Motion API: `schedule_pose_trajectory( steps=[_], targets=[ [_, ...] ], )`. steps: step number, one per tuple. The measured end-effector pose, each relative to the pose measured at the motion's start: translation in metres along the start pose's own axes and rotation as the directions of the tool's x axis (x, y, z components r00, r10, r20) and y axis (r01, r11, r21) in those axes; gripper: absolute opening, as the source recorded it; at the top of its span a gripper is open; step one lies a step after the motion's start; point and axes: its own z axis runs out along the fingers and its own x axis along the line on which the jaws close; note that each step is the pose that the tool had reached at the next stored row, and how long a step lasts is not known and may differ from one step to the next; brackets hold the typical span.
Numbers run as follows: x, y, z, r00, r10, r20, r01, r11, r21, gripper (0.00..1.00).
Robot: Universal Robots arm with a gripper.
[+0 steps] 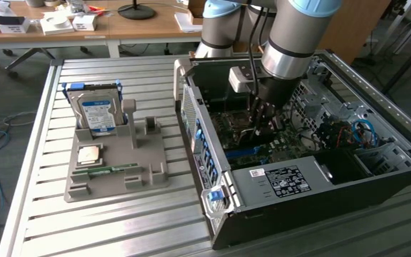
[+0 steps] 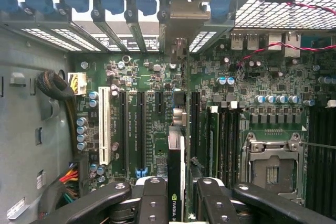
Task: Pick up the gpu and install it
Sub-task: 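Insert the gpu into the slot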
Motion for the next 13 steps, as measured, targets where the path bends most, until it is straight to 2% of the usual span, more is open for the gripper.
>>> schedule_pose_trajectory(
  steps=[13],
  targets=[
    [0.0000,0.0014,0.0013,1.0000,0.000,0.0001,0.000,1.0000,0.0000,0.26]
  ],
)
